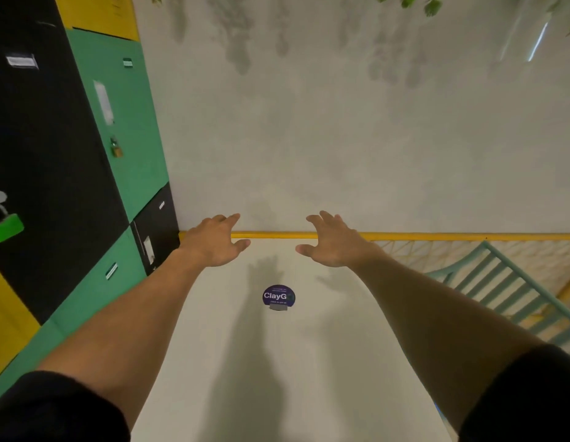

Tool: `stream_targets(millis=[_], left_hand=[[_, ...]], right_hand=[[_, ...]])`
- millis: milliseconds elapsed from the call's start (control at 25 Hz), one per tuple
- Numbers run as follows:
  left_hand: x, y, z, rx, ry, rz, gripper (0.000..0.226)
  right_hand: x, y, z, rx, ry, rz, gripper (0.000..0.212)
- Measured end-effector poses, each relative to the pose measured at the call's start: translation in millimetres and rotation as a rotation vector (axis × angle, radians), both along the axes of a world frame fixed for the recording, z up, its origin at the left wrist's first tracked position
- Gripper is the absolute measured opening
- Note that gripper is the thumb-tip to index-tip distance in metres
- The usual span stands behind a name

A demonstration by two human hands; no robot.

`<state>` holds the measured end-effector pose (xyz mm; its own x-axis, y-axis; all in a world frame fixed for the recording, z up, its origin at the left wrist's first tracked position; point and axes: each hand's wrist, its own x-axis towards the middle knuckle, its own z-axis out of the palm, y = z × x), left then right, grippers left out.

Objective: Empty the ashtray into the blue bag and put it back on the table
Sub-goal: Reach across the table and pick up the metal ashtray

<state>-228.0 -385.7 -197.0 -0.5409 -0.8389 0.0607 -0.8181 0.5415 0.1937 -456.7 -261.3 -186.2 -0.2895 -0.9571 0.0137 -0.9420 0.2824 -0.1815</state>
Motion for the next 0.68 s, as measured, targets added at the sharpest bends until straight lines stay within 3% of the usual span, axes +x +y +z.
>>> stream_targets(millis=[280,680], left_hand=[[-24,-62,-32,0.066,-0.004,0.023,0.079],[-48,-129,-102,0.195,0.089,0.216,0.080]], right_hand=[[-31,-74,-25,0.050,-0.013,0.053,0.084],[-69,-178,-83,0.160,0.010,0.212,0.086]])
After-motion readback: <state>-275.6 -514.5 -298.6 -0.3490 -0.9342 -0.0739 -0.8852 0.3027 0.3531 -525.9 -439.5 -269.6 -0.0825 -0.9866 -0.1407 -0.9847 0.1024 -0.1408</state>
